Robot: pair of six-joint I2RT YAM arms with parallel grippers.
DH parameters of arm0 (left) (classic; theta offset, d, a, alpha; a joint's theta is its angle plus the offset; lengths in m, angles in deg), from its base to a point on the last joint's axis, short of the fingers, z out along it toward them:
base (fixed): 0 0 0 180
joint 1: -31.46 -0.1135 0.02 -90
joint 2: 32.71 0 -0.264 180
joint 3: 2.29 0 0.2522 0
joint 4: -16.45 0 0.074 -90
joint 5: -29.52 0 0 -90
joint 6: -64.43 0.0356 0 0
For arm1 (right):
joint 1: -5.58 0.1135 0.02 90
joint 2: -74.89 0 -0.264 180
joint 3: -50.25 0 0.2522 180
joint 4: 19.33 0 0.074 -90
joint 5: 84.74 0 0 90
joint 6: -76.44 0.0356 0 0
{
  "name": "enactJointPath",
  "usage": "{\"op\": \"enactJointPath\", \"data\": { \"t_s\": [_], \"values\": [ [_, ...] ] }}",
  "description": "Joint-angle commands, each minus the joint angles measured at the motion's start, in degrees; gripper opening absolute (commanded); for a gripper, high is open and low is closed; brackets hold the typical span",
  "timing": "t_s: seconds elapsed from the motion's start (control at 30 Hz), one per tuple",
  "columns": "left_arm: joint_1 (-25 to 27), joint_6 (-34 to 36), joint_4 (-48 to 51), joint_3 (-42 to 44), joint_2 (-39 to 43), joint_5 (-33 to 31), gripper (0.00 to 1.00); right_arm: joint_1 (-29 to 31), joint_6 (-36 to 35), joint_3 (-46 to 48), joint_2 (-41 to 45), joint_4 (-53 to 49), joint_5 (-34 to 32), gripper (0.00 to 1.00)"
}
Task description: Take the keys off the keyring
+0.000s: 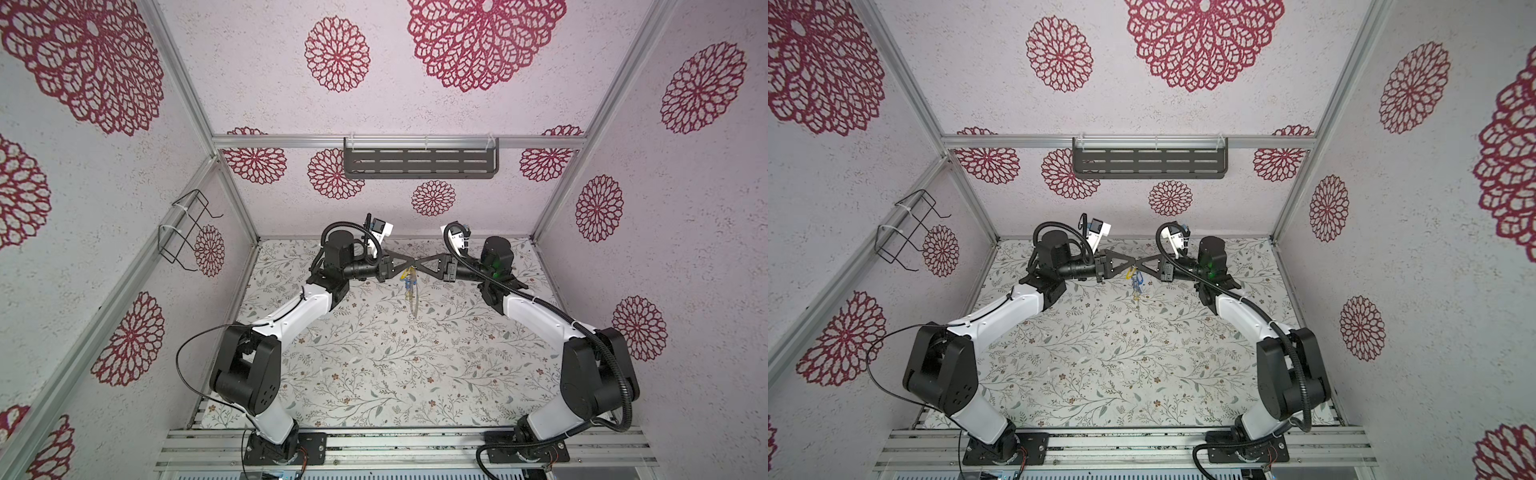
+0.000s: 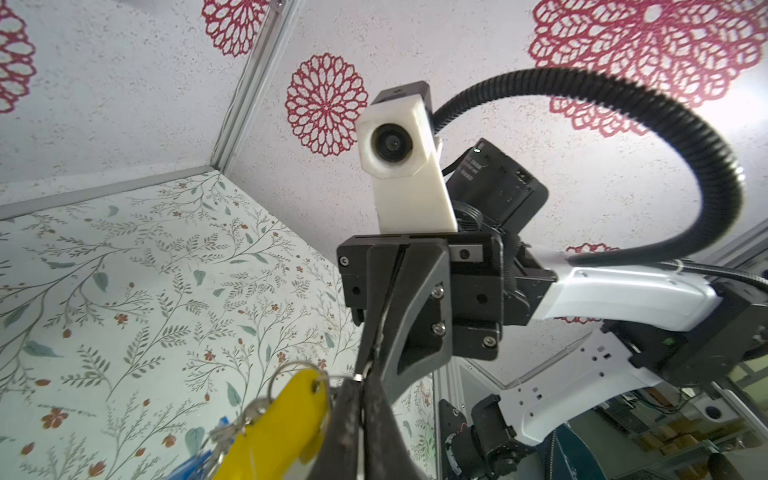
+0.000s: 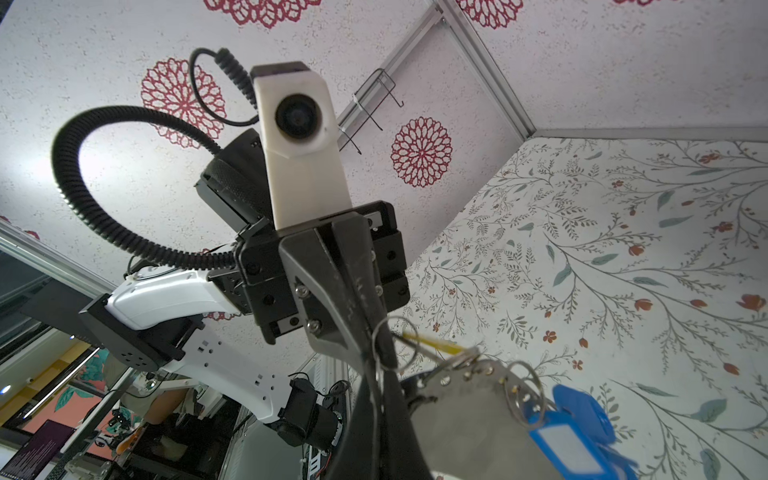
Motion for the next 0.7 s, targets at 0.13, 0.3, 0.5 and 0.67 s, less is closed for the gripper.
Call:
{"op": "enactJointPath", "data": {
  "t_s": [0.13, 0.3, 0.5, 0.67],
  "values": [
    [-0.1, 16.7, 21.5, -7.9, -2.3, -14.9, 0.34, 1.0, 4.0, 6.6, 3.5, 6.6, 0.0, 0.0],
    [0.5, 18.0, 27.5, -10.5, -1.9, -29.5, 0.25, 1.1, 8.6, 10.3, 3.4, 12.0, -3.0, 0.0],
    [-0.3, 14.4, 34.1, -8.7, 4.7, -37.1, 0.41, 1.0, 10.3, 11.6, 2.5, 15.5, -5.6, 0.0],
    [-0.3, 6.2, 35.7, -7.2, 6.2, -31.5, 0.38, 1.0, 12.8, 11.7, 1.0, 20.5, -6.0, 0.0]
  ]
}}
